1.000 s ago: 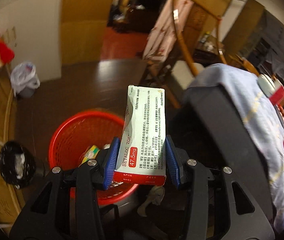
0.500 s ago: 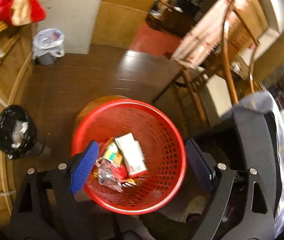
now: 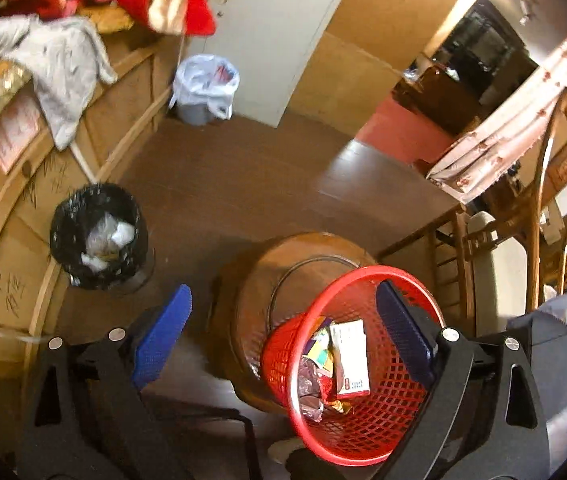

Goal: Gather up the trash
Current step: 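Carry the box and mask over the red wastebasket and open both tools, then move both tools back toward the table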

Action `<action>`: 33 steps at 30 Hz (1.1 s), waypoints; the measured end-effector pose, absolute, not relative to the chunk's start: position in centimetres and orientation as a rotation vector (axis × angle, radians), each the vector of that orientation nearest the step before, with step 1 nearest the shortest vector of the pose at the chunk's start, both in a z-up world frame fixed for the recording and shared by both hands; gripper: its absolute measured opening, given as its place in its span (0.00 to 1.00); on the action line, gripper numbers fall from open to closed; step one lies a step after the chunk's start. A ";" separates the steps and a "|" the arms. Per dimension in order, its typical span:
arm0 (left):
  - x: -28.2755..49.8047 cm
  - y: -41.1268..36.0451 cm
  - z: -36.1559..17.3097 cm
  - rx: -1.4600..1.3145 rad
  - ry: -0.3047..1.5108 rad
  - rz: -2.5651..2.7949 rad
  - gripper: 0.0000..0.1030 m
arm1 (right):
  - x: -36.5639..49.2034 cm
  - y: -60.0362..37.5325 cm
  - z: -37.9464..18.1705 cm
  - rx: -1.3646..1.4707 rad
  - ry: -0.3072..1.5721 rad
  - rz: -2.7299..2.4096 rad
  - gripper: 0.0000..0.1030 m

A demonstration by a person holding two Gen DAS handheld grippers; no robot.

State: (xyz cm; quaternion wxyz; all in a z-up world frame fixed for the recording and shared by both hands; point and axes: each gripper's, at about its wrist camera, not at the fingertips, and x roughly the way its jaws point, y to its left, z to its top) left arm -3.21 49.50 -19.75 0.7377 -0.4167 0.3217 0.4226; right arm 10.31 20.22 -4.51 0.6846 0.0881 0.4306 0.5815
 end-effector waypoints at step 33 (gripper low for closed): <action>0.6 45.3 -18.5 -0.800 0.736 0.759 0.89 | 13.1 16.6 -3.9 0.277 0.910 1.073 0.48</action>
